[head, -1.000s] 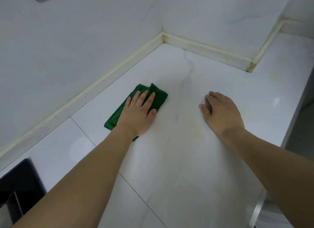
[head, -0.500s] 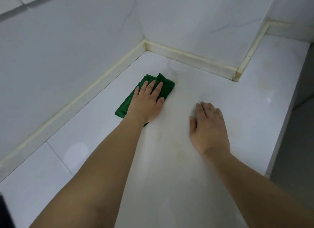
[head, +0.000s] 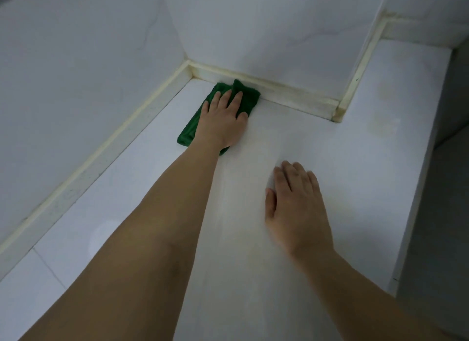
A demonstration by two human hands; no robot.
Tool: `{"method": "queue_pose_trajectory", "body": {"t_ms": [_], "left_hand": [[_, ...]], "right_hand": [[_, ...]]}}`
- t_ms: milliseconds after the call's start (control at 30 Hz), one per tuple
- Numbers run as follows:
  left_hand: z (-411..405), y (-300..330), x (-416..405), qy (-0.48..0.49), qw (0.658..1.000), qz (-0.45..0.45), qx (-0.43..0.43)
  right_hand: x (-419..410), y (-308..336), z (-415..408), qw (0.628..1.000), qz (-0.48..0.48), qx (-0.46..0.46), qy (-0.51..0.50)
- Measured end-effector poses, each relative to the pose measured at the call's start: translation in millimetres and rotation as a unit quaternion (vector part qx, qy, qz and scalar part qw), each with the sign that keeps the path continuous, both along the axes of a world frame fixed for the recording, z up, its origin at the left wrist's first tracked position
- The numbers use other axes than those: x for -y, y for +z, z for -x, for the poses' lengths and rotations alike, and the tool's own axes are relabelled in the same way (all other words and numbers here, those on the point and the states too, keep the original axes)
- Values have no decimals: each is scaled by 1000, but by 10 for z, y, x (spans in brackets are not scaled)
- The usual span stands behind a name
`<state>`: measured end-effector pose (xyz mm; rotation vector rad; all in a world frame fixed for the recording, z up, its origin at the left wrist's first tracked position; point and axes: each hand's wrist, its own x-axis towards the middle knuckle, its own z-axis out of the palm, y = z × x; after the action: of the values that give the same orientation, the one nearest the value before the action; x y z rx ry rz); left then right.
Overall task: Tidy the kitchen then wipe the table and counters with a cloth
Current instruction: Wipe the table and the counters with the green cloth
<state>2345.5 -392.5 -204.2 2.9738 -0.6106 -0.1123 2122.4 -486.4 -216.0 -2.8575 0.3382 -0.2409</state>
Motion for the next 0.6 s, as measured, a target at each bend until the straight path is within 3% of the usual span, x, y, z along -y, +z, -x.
{"method": "queue_pose_trajectory", "body": {"t_ms": [600], "left_hand": [[281,-23,251,-24,1000,0,-9]], "right_hand": [[51,19,11,999,-21,-30,22]]}}
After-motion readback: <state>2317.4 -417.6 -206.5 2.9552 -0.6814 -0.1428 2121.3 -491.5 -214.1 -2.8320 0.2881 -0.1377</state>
